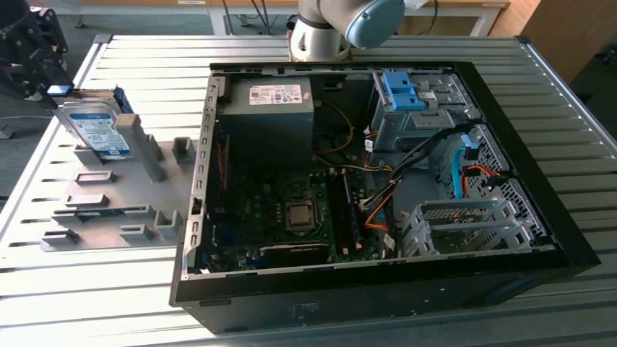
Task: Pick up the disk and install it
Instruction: 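Pick up the disk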
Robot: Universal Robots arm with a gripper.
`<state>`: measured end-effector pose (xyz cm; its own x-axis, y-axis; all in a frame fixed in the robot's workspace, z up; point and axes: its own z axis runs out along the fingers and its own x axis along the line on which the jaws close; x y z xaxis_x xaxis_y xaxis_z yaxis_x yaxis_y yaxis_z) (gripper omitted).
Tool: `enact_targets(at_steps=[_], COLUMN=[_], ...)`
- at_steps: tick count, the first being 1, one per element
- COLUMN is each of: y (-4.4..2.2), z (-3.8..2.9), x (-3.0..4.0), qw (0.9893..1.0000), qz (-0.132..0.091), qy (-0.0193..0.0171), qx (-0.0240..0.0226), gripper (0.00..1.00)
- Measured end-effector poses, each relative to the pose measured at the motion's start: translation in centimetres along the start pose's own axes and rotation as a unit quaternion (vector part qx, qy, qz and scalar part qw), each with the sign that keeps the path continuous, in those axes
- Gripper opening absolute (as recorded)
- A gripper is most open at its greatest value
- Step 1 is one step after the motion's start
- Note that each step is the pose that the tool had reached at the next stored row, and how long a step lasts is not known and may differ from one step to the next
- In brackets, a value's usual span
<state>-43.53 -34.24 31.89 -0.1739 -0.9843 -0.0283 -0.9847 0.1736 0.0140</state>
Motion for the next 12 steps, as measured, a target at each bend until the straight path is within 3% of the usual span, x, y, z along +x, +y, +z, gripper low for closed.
enact_targets(at_steps=[9,11,12], y=[0.00,0.00,0.00], z=[1.25,1.57,1.70], x=[-0.07,-0.06,-0.07], qw=[1.0000,1.0000,1.0000], qz=[0.000,0.000,0.000], qy=[0.0013,0.0020,0.0027], qx=[-0.0002,-0.0002,-0.0002], gripper=[0.53,0.51,0.44])
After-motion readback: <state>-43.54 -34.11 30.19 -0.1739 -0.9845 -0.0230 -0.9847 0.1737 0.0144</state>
